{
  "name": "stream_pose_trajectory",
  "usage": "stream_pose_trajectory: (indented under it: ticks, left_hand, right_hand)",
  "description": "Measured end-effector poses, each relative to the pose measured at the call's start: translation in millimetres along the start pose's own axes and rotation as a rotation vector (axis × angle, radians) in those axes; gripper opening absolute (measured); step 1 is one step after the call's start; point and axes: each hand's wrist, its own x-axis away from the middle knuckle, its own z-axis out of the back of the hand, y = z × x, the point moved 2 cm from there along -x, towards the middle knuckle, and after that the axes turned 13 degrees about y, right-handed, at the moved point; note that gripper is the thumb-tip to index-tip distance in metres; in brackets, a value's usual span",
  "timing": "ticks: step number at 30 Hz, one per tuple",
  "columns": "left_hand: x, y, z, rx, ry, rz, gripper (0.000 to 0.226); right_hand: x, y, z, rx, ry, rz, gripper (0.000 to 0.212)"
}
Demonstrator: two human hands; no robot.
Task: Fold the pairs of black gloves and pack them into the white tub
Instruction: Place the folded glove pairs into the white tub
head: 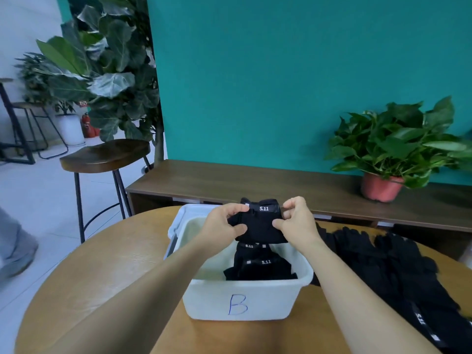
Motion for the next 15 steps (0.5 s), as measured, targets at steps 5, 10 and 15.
stream_pose_trajectory:
  ticks: [5,10,15]
  left_hand:
    - [-22,-37,-12,-0.026,-0.087,0.061,0.041]
    - [-33,-61,-22,-0.06,-0.157,0.11,0.043]
    - [-37,-75,-32,-0.126,-0.241,0.123,0.044]
  right_hand:
    - [-16,22,-14,0.096,-0.085,0.008,0.034]
    - [-26,27,-18,0.245,-0.178,0.114,0.025]
    - [-29,30,-24,0.481,-0.231,0.239,0.022]
